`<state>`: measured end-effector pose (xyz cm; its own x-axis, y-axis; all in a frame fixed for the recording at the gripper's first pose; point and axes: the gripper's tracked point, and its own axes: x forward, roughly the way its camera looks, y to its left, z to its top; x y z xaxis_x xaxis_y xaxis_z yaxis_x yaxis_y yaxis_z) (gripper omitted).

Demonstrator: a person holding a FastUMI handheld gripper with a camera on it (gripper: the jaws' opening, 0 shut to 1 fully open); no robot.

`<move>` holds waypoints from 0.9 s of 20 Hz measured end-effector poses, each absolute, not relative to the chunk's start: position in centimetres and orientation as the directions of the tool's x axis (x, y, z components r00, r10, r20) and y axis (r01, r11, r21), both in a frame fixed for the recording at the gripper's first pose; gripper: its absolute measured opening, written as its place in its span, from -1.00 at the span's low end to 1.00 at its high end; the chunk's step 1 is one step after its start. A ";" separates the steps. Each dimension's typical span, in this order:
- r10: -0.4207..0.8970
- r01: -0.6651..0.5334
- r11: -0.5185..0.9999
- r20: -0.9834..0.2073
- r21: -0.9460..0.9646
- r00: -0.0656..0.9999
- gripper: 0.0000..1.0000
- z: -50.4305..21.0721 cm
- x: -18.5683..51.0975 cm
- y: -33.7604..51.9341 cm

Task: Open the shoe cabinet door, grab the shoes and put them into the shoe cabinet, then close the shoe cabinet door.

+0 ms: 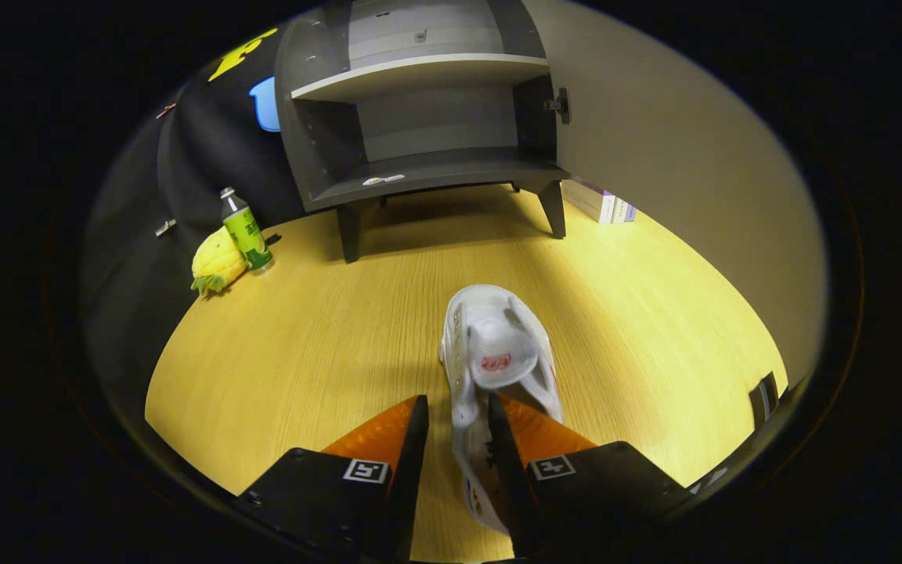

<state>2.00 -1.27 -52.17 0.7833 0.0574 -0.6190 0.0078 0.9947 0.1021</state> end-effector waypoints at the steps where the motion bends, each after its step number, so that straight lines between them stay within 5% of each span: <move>1: 0.064 0.009 0.993 -0.609 0.116 0.791 0.01 -52.2 2.7 -0.9; 6: 0.039 -0.005 0.998 -0.565 0.062 0.824 0.00 -55.0 4.9 -1.1; 8: 0.053 -0.028 0.998 -0.526 0.056 0.849 -0.46 -54.4 6.0 -1.0; 11: 0.063 -0.051 0.998 -0.507 0.037 0.860 -0.83 -53.6 5.1 -0.9; 18: 0.089 -0.078 0.996 -0.503 0.044 0.859 -0.83 -49.5 4.7 -1.4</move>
